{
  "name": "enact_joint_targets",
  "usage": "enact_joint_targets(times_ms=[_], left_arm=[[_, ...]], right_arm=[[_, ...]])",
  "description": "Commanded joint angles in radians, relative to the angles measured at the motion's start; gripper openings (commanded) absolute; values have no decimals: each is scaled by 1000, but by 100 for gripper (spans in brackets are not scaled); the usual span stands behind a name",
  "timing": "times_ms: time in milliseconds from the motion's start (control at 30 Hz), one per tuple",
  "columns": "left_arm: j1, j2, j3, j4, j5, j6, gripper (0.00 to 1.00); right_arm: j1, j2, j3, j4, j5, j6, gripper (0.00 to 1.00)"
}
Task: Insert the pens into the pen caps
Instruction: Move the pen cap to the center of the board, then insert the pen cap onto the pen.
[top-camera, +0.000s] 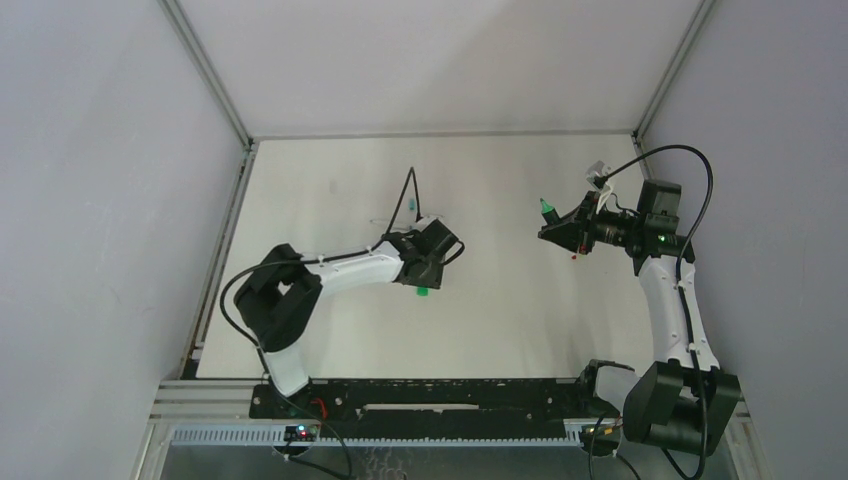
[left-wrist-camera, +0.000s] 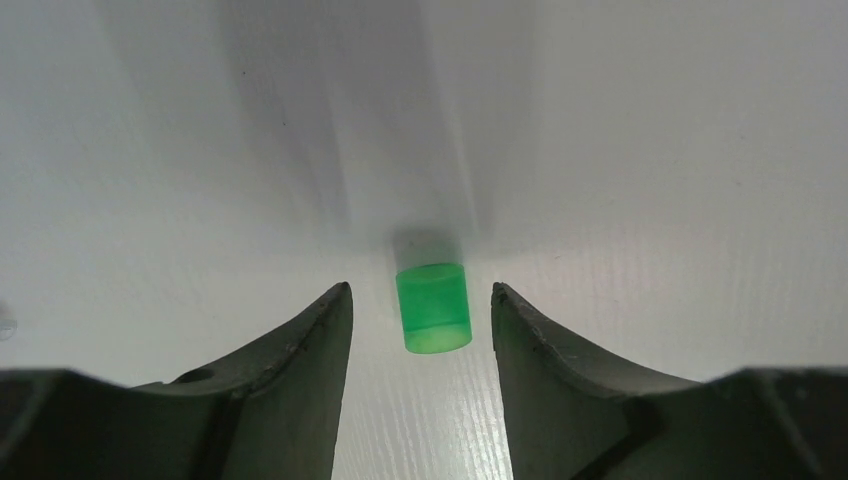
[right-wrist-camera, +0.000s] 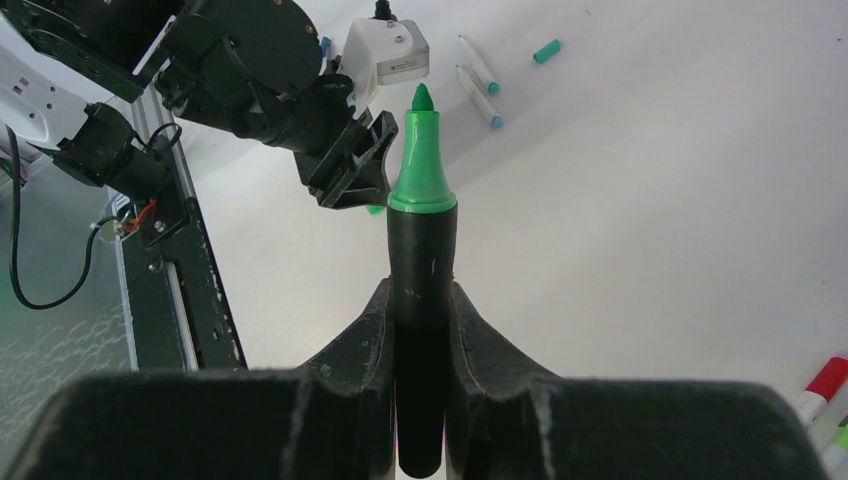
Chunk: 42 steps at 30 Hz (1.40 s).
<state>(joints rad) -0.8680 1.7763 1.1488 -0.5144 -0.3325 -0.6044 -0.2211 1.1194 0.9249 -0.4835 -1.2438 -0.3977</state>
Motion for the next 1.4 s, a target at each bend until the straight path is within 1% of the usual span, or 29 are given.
enact_joint_targets(times_ms=[0, 67, 233, 300, 600, 867, 1100, 1367], left_arm=[[0, 27, 69, -53, -27, -43, 57], [0, 46, 80, -62, -20, -46, 56], [1, 79, 105, -87, 14, -47, 49], [3, 84, 107, -95, 22, -49, 48], [40, 115, 121, -135, 128, -30, 48], [79, 139, 138, -193, 200, 1, 45], [97, 174, 185, -229, 239, 38, 42], [104, 212, 216, -249, 264, 62, 41]], right_arm=[[0, 3, 35, 1, -20, 2, 0], [0, 2, 35, 1, -20, 2, 0], [0, 3, 35, 1, -20, 3, 0], [0, 3, 35, 2, -20, 3, 0], [0, 2, 35, 3, -22, 2, 0], [-1, -1, 35, 3, -26, 2, 0], [0, -7, 35, 2, -26, 2, 0], [-1, -9, 35, 0, -23, 0, 0]])
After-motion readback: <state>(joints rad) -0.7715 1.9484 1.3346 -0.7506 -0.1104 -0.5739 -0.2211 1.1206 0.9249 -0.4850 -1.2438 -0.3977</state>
